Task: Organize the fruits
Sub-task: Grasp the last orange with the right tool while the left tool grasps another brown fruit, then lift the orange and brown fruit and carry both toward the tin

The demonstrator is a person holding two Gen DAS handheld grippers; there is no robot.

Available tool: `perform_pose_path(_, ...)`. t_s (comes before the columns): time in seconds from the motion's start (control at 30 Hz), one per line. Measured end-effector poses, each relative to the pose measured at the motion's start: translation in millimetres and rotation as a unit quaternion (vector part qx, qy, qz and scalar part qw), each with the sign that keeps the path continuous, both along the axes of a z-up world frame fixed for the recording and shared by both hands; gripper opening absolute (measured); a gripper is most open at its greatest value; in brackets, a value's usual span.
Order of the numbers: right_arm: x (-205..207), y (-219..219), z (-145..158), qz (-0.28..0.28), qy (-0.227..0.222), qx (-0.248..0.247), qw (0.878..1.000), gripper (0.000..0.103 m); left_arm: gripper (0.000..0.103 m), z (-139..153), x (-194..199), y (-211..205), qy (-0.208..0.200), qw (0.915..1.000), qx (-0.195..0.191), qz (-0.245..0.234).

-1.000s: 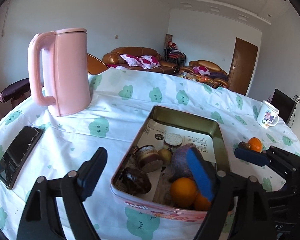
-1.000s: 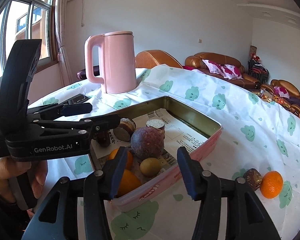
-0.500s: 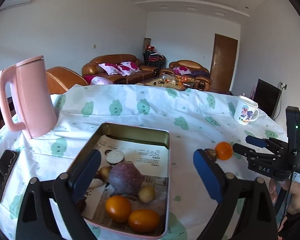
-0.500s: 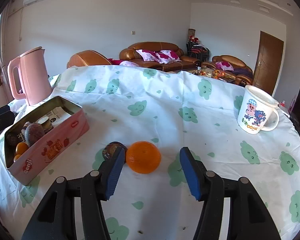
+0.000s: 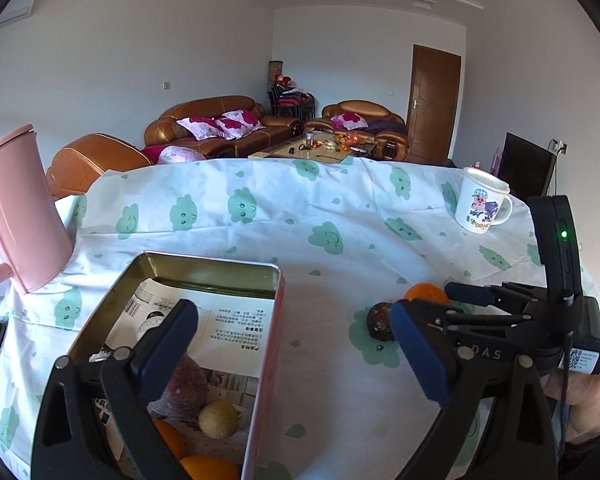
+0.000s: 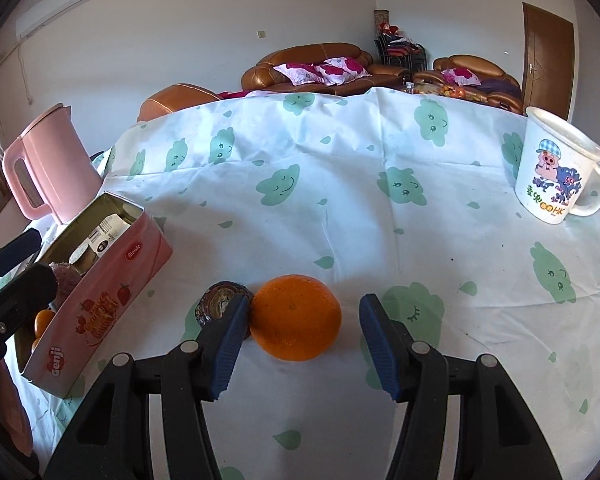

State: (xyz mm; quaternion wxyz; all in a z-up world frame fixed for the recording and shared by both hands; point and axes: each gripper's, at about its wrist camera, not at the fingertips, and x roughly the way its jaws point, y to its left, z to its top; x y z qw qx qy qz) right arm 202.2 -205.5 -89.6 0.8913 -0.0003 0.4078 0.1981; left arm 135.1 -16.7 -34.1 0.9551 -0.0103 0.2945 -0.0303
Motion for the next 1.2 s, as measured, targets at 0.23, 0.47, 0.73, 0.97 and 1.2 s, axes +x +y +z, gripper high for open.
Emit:
perform_pose_path(0.23,-11.6,-5.8,7.9,-0.017,-0.031,-0.004,0.999,0.049,0.099,-6.2,6.0,-15.7,0.009,0.9998,0.013,-0.014)
perform_pose_path(0.47,-11.4,-33.8,11.3,-0.079,-0.043,-0.015,0.996,0.049,0.094,-17.9,23.7,-41.7,0.032,0.9986,0.021,-0.037)
perform_pose_path(0.73,-9.7,-50.9,10.8,-0.099,-0.036,0.015,0.994,0.049,0.065,-46.0,57.9,-70.2,0.110,0.9905,-0.002,-0.083)
perform_pose_path(0.97,-8.0,-50.6,9.2,-0.094,-0.030,0.020,0.995,0.049,0.040,-57.6,73.2,-79.1,0.148,0.9837,-0.019,-0.101)
perform_pose_path(1.2,-11.1,-47.6,11.9,-0.082,-0.043,0.022,0.995,0.049,0.040,-53.0,69.3,-71.1,0.131,0.9869,-0.034,-0.088)
